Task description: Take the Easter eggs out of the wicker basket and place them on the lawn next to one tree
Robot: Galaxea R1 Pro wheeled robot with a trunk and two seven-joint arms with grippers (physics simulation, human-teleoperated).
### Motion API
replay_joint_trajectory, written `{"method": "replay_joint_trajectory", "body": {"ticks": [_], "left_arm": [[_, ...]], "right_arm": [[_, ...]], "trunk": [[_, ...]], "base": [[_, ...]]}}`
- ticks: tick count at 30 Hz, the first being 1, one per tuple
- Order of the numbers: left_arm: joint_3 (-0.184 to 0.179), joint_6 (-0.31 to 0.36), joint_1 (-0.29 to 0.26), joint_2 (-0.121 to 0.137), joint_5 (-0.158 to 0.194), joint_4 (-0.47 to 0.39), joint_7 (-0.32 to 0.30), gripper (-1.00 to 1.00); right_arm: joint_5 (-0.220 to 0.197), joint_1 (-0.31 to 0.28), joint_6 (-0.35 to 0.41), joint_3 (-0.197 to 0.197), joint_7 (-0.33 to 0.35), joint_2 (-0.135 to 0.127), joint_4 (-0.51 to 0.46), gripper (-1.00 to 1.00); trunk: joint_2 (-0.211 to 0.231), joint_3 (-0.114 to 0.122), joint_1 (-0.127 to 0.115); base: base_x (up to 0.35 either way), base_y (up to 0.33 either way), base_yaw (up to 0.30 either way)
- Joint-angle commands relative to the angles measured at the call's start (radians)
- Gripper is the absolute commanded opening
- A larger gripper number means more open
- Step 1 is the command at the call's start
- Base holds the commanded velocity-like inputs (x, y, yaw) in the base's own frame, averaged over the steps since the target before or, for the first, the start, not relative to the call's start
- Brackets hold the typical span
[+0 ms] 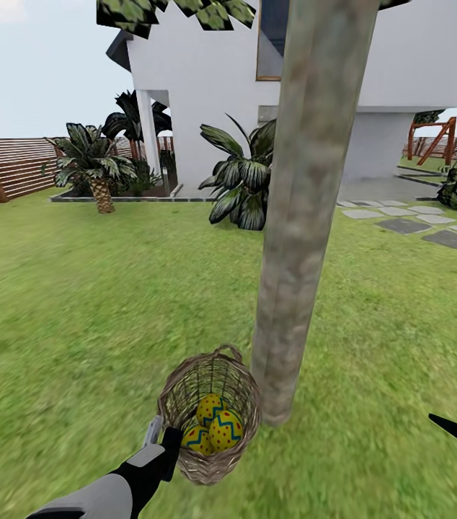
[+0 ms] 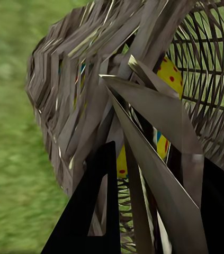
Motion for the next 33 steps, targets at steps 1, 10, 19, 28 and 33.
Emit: {"method": "replay_joint_trajectory", "body": {"ticks": [1, 10, 19, 28, 33], "left_arm": [[0.006, -0.001, -0.001, -0.001, -0.006, -0.003, 0.006, -1.0], [0.006, -0.001, -0.001, 0.0, -0.006, -0.003, 0.006, -1.0], [0.006, -0.001, -0.001, 0.0, -0.006, -0.003, 0.006, -1.0], [0.006, -0.001, -0.001, -0.001, -0.006, -0.003, 0.006, -1.0], [0.006, -0.001, -0.001, -0.001, -0.006, -0.003, 0.006, -1.0]], "right_arm": [[0.007, -0.002, 0.006, -0.003, 0.009, 0.0, -0.001, 1.0], [0.007, -0.002, 0.006, -0.002, 0.009, 0.001, -0.001, 1.0], [0.005, -0.002, 0.006, -0.002, 0.009, 0.001, 0.001, 1.0], [-0.001, -0.002, 0.007, -0.001, 0.098, 0.0, 0.013, 1.0], [0.007, -0.002, 0.006, 0.001, 0.426, -0.01, 0.067, 1.0]], "trunk": [[-0.009, -0.005, 0.004], [-0.072, -0.033, 0.039], [-0.135, -0.061, 0.073], [-0.198, -0.089, 0.108], [-0.233, -0.105, 0.127]], "base": [[0.0, 0.0, 0.0], [0.0, 0.0, 0.0], [0.0, 0.0, 0.0], [0.0, 0.0, 0.0], [0.0, 0.0, 0.0]]}}
